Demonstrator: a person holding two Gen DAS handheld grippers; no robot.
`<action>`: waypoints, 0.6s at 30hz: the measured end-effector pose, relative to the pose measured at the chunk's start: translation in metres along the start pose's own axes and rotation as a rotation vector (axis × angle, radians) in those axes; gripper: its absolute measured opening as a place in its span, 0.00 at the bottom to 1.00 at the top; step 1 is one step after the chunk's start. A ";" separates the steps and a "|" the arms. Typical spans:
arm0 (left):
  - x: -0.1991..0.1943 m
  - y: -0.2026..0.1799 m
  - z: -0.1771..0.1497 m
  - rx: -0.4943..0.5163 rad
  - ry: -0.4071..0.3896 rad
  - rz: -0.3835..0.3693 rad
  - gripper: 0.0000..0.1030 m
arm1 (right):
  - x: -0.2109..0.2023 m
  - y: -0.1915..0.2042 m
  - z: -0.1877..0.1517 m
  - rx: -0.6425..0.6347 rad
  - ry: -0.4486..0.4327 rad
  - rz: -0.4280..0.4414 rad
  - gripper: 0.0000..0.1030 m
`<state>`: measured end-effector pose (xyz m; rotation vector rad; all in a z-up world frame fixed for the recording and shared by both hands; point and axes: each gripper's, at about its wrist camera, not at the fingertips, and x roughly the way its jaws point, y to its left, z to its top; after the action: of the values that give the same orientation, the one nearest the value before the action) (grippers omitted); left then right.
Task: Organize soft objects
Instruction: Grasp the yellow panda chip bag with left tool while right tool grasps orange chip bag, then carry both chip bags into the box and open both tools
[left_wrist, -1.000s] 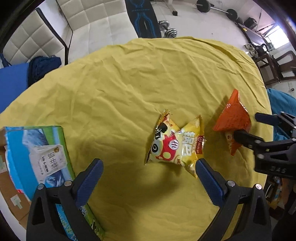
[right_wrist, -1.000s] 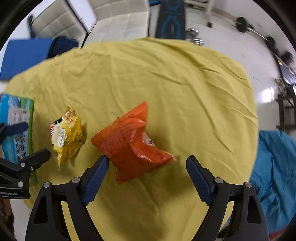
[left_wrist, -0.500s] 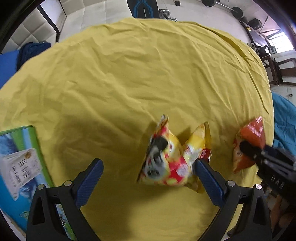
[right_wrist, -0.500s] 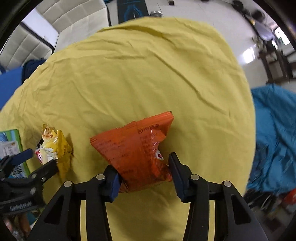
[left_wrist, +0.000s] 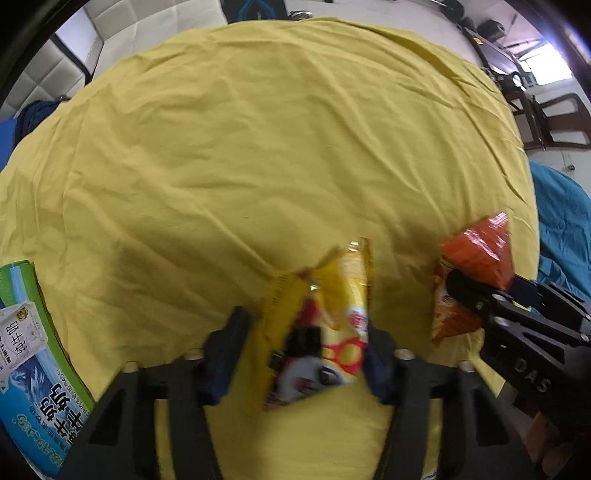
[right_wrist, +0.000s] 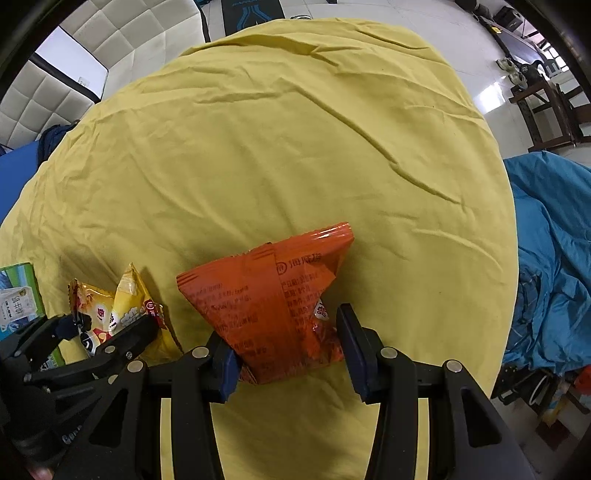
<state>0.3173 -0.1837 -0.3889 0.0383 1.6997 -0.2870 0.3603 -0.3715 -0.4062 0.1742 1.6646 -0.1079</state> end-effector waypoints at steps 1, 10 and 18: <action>-0.002 -0.004 -0.002 0.009 -0.006 0.012 0.43 | 0.000 0.002 -0.001 0.000 -0.003 -0.002 0.47; -0.024 -0.016 -0.021 0.031 -0.097 0.092 0.41 | -0.009 0.004 -0.019 -0.019 -0.032 -0.019 0.32; -0.061 -0.012 -0.036 0.024 -0.169 0.100 0.41 | -0.019 0.003 -0.047 -0.010 -0.054 0.007 0.31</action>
<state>0.2890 -0.1796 -0.3231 0.1137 1.5210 -0.2298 0.3160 -0.3615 -0.3829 0.1682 1.6100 -0.0977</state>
